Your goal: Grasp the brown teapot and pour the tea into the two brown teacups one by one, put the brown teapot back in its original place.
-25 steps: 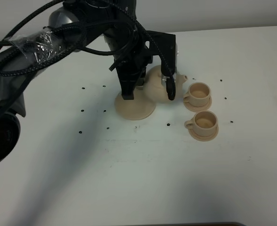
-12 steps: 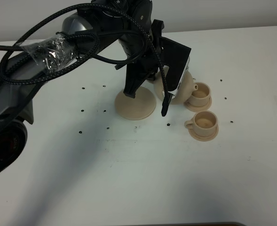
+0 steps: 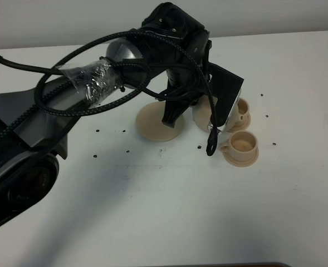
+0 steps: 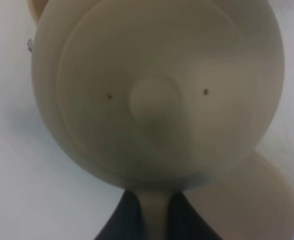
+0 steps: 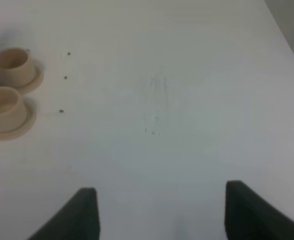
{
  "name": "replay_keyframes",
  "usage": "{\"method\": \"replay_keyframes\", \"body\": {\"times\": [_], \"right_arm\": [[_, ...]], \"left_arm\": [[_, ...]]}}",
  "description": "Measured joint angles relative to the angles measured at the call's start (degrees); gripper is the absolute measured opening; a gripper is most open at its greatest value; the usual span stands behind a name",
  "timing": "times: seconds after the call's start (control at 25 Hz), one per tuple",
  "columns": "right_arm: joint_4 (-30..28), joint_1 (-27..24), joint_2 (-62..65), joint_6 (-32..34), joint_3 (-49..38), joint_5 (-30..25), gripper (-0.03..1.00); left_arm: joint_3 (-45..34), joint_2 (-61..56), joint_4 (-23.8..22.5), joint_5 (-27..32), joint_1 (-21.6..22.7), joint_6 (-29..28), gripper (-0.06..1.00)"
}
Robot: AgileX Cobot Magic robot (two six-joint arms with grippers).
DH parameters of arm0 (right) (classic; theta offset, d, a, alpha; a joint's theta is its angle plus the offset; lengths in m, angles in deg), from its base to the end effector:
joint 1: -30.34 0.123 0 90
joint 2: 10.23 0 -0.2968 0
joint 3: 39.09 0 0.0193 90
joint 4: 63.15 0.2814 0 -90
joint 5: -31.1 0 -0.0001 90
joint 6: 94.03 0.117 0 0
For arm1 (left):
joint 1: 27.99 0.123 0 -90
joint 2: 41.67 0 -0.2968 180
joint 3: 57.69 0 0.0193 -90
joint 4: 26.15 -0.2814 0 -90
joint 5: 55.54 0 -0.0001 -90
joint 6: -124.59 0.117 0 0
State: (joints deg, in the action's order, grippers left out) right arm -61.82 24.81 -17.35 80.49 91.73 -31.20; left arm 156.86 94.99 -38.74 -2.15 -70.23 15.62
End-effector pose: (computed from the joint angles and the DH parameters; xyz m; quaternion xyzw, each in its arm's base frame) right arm 0.0316 -0.0006 0.2759 -0.0002 0.8598 -0.0374 0.5093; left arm 0.4165 -0.3505 0.1822 0.8361 0.4964 0.1492 0.1794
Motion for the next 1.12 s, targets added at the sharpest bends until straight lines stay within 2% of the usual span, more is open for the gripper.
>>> {"method": "replay_keyframes", "body": {"times": [0.24, 0.6, 1.12], "right_arm": [[0.0, 0.0, 0.0, 0.0, 0.0, 0.0, 0.52], [0.0, 0.0, 0.0, 0.0, 0.0, 0.0, 0.52], [0.0, 0.0, 0.0, 0.0, 0.0, 0.0, 0.52]], "left_arm": [[-0.1, 0.3, -3.7, -0.3, -2.6, -4.2, 0.14], [-0.1, 0.3, -14.5, 2.9, -6.1, -9.2, 0.14], [-0.1, 0.9, -20.1, 3.6, -8.2, -9.4, 0.14]]}}
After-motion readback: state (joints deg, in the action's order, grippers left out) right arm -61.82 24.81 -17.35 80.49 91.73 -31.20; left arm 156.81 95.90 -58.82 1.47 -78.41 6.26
